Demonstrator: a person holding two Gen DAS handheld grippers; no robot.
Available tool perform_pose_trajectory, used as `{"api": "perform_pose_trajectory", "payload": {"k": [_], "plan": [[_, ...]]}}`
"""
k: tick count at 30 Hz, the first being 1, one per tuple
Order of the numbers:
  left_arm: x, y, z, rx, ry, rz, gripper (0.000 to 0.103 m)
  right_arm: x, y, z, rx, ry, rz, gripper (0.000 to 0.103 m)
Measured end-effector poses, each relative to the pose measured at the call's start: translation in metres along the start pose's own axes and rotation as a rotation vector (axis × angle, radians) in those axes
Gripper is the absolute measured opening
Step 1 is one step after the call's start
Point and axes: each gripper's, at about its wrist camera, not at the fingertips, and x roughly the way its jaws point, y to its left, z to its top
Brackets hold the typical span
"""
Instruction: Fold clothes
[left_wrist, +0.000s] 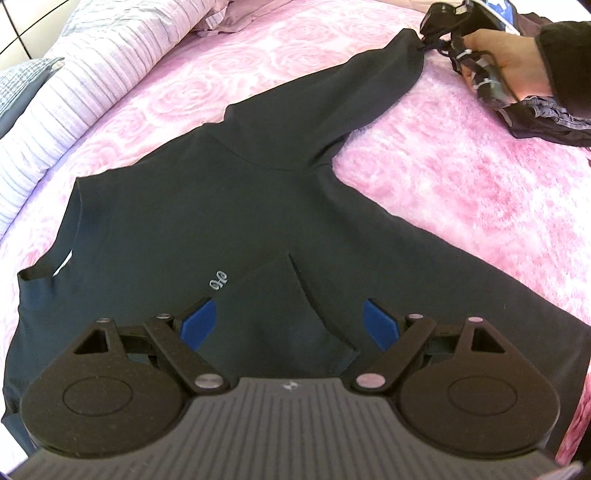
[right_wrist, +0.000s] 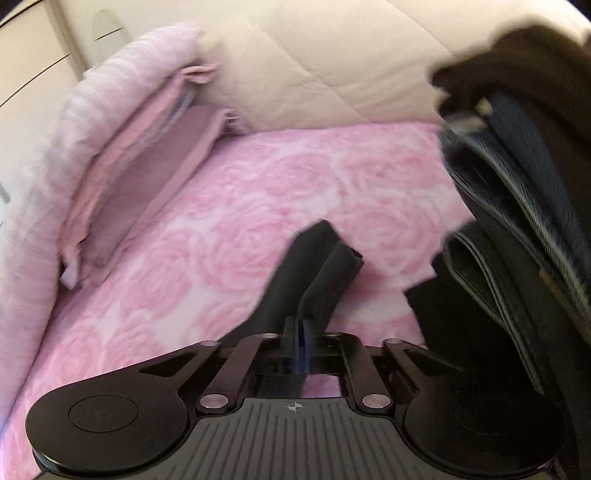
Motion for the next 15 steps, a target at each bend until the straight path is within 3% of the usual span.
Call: {"api": "perform_pose_trajectory", "payload": {"k": [3, 8, 11, 13, 15], "plan": [[-0.008, 0.004, -0.009, -0.012, -0.015, 0.019, 0.084, -0.020, 0.031, 0.002, -0.140, -0.040, 0.062, 0.001], [-0.035, 0.031, -0.039, -0.112, -0.024, 0.097, 0.084, -0.099, 0.141, -0.029, -0.492, -0.170, 0.381, 0.001], [-0.055, 0.055, -0.070, -0.184, -0.001, 0.156, 0.084, -0.168, 0.208, -0.105, -0.776, -0.199, 0.693, 0.001], [-0.066, 0.071, -0.095, -0.232, 0.022, 0.193, 0.084, -0.199, 0.232, -0.170, -0.934, -0.134, 0.862, 0.001], [-0.078, 0.086, -0.121, -0.281, 0.041, 0.218, 0.084, -0.205, 0.245, -0.223, -1.045, -0.034, 0.927, 0.001]]}}
